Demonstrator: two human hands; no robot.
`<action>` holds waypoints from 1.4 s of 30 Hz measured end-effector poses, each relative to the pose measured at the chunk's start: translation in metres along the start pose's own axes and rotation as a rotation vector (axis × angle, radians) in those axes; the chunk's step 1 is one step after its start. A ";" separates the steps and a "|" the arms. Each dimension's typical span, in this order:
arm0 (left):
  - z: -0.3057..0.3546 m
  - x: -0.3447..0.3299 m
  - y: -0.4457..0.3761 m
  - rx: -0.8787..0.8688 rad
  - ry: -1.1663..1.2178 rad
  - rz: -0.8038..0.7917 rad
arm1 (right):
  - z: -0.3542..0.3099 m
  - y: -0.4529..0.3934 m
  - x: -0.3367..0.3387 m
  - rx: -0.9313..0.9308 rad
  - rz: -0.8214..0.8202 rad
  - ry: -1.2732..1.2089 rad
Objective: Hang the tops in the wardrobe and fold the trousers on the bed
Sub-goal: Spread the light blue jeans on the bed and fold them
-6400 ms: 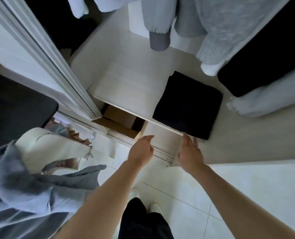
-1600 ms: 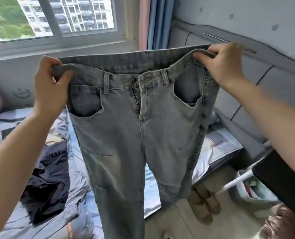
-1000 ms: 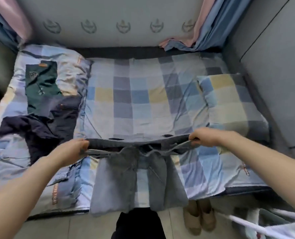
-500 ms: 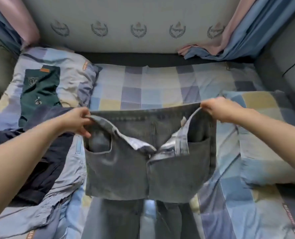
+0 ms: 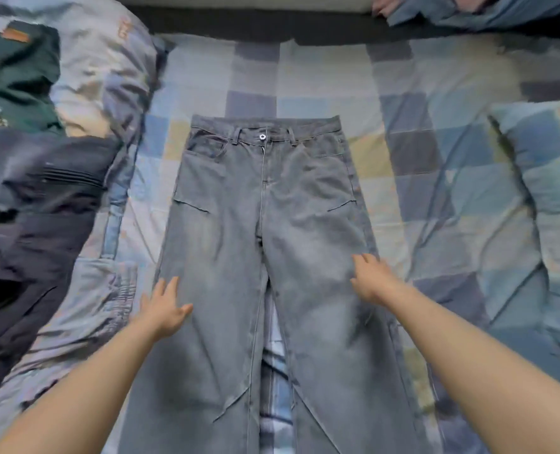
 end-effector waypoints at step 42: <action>-0.311 -0.221 0.205 0.302 0.467 -0.442 | -0.192 0.230 -0.333 -0.040 -0.227 -0.892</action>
Point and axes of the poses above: each hand's wrist, its own y-axis away from the middle knuckle, its own x-axis out of the back of the hand, z = x × y, the point moved 7 cm from there along -y, towards the middle knuckle, and after that the axes turned 11 degrees about x, right-handed, at the moved point
